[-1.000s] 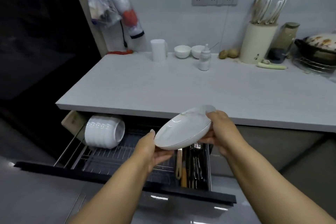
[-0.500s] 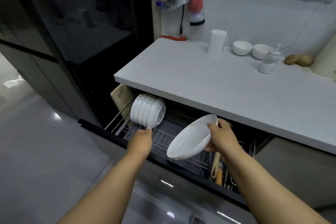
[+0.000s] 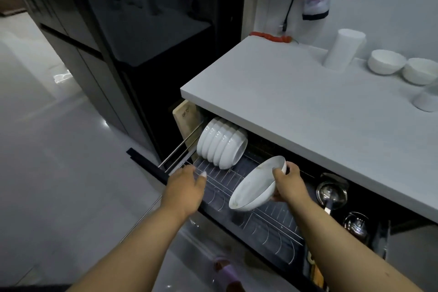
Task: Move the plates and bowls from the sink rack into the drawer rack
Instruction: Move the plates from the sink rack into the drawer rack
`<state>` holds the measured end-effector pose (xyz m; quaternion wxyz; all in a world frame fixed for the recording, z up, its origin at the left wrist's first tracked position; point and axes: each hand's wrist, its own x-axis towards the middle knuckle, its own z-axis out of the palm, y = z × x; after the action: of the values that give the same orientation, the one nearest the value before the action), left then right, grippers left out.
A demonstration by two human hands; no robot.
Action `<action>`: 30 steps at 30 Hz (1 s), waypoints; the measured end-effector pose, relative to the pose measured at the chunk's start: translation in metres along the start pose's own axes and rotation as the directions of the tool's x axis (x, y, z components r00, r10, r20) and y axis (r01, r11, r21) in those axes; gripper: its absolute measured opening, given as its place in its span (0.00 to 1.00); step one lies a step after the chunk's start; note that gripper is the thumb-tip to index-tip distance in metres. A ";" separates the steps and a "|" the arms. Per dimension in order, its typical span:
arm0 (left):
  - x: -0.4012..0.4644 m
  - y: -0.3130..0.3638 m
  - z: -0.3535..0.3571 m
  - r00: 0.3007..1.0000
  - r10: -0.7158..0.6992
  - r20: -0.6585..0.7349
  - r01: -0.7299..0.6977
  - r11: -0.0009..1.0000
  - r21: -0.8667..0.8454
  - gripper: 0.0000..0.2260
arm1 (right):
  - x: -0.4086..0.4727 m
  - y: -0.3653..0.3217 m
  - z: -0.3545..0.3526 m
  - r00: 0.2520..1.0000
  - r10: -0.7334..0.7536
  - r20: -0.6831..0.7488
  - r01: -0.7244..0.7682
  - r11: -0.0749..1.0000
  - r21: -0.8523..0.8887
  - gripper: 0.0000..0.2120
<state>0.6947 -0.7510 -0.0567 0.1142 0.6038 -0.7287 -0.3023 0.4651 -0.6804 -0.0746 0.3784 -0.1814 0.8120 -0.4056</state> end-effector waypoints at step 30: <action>0.080 -0.036 0.059 0.940 0.166 0.297 -0.309 0.784 0.539 0.37 | 0.157 -0.040 0.098 0.998 0.039 0.048 -0.006 0.838 -0.546 0.19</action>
<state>0.6728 -0.8122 -0.1396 -0.1236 0.4726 -0.8645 -0.1185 0.4375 -0.8501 -0.1532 0.3390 -0.2837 0.8847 -0.1479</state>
